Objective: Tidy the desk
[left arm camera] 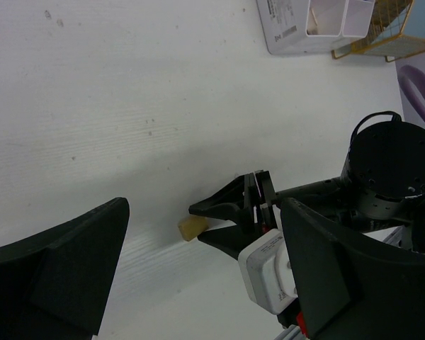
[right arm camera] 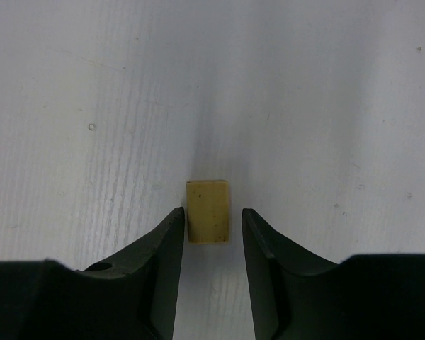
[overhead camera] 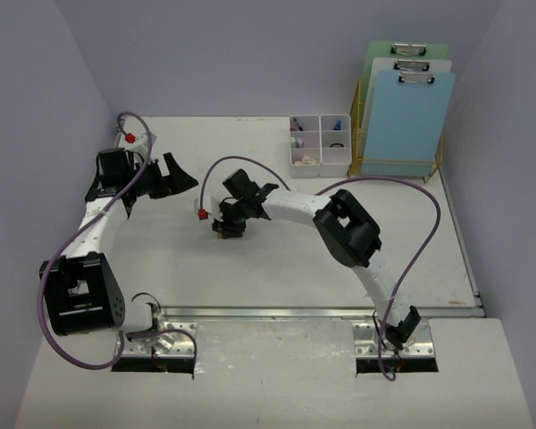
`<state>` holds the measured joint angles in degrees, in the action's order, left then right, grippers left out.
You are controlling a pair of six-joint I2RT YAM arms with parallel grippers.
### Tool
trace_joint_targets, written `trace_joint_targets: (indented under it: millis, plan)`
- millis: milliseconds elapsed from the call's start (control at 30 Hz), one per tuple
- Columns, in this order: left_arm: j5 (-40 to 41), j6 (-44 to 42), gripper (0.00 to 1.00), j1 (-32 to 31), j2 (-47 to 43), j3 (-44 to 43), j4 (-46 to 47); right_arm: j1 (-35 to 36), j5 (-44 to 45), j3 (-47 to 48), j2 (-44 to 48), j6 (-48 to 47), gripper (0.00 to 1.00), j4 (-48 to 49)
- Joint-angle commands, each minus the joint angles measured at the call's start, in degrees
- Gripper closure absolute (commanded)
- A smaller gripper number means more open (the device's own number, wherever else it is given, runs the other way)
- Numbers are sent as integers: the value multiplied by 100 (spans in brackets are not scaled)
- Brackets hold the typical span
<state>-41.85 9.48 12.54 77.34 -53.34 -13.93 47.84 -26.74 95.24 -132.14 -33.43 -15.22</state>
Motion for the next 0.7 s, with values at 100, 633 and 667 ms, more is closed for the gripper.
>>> trace_joint_targets:
  millis: [100,633,667]
  plan:
    - [-210,107,14,126,79,-36,277,147,-50,-48,-23,-260,69,-24]
    - [1149,-342,0,-514,-147,-141,146,-1430,201,-1695,2794,-29,95,-445]
    - [1302,-389,0,-634,-173,-149,145,-1592,228,-1811,3011,-189,95,-462]
